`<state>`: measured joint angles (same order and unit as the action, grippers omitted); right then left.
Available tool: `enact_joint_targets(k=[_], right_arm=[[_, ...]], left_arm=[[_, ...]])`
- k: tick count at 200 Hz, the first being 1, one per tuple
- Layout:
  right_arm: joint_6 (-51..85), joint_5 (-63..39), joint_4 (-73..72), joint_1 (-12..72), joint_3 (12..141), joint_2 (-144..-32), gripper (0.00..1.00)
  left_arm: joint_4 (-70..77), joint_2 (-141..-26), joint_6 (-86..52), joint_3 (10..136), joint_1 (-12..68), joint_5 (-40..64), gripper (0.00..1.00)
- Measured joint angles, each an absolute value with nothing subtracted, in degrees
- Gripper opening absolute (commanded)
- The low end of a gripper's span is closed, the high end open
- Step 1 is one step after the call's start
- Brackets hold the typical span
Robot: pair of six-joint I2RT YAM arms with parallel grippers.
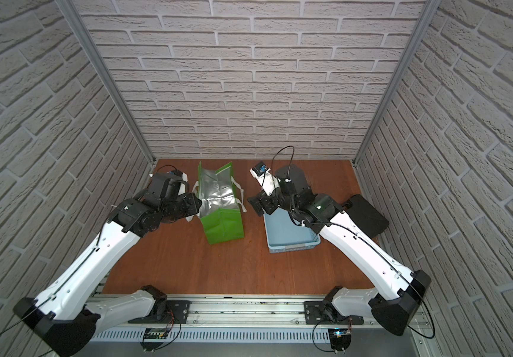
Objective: Place the ice pack in the delivery bag
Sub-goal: Tear off the adhesive seal from the delivery bag.
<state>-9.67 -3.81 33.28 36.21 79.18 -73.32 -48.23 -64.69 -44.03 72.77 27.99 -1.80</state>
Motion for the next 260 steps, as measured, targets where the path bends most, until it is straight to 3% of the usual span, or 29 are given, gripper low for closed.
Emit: enact_joint_targets(k=[29, 93, 168, 260], right_arm=[[-19.1, -12.4, 32.2, 36.2, 76.8, -73.3, 0.89], [-40.0, -21.9, 27.2, 39.5, 76.3, -74.8, 0.54], [-57.2, -23.1, 19.8, 44.2, 78.5, -84.9, 0.41], [-62.2, -21.5, 13.1, 47.2, 78.5, -88.9, 0.32]], left_arm=[[-46.6, -63.5, -44.9, 71.3, 27.0, -0.3, 0.1], [-37.7, -59.3, -49.8, 64.0, 23.7, 6.4, 0.0], [-28.7, -56.5, -59.0, 57.5, 21.4, 13.6, 0.0], [-21.1, -54.3, -68.7, 51.6, 19.2, 18.9, 0.0]])
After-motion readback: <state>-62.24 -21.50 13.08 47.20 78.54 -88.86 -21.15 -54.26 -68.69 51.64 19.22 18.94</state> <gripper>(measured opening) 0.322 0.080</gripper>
